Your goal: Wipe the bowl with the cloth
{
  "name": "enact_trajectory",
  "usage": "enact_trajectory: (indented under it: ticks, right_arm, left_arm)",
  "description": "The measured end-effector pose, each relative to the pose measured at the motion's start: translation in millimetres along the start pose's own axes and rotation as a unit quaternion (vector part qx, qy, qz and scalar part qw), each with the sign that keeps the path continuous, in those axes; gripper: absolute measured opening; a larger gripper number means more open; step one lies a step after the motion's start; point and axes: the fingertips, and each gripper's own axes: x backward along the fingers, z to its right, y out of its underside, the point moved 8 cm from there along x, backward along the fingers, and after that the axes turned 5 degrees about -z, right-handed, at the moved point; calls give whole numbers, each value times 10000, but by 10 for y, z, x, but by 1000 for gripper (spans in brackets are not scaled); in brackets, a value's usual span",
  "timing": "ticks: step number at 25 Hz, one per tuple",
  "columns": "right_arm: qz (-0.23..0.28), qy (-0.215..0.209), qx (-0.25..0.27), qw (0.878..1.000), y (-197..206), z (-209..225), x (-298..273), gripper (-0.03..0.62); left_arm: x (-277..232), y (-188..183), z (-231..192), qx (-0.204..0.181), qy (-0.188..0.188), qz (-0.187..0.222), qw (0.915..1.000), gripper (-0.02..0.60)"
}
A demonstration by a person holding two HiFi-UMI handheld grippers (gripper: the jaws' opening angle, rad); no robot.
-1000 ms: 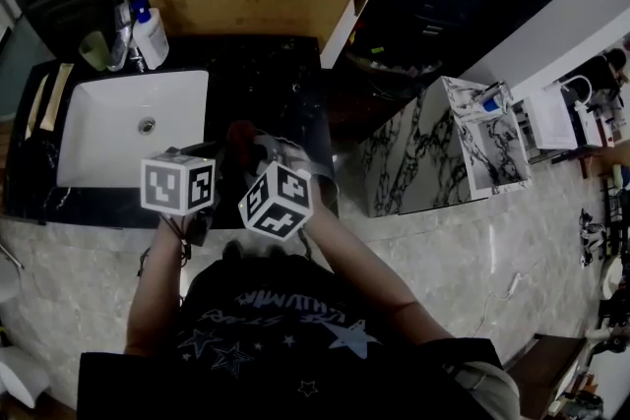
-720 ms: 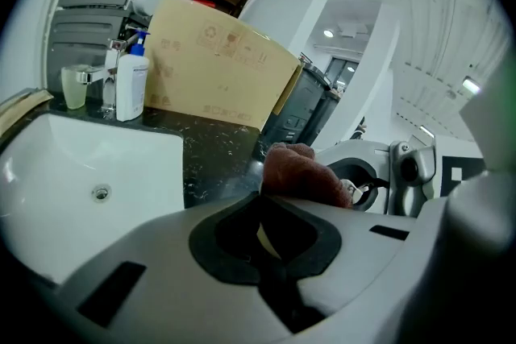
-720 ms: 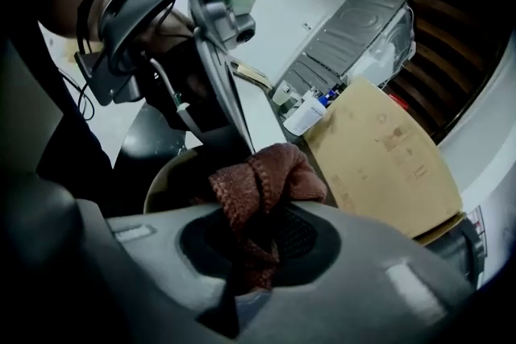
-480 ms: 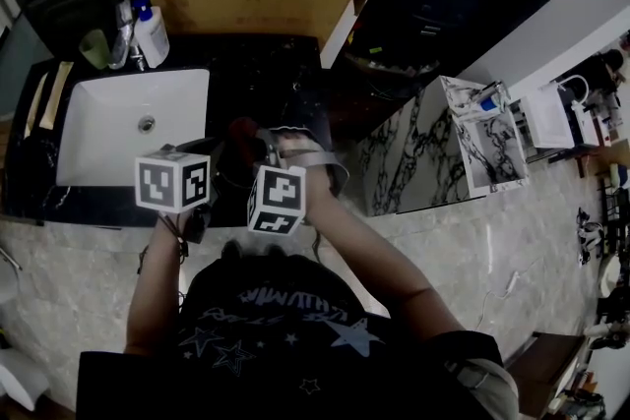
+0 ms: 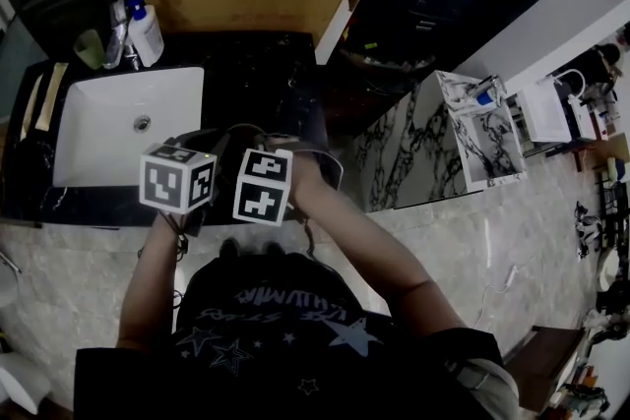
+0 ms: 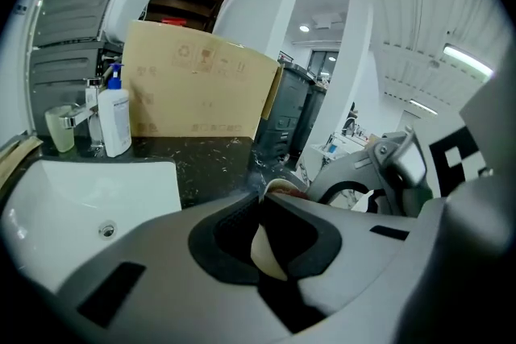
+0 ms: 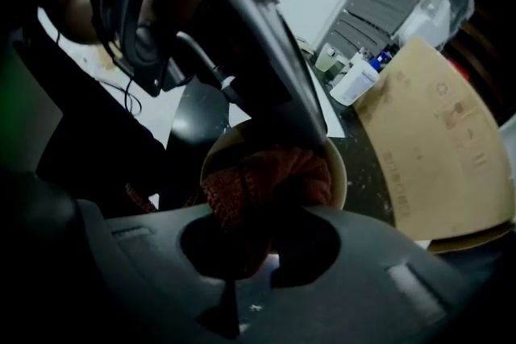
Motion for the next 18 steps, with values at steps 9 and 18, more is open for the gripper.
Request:
enact_trajectory:
  ticks: [9, 18]
  right_arm:
    - [1610, -1763, -2263, 9444, 1, -4, -49, 46]
    - [2628, -1952, -3523, 8768, 163, 214, -6, 46]
  left_arm:
    - [85, 95, -32, 155, -21, 97, 9998, 28]
    - [76, 57, -114, 240, 0, 280, 9993, 28]
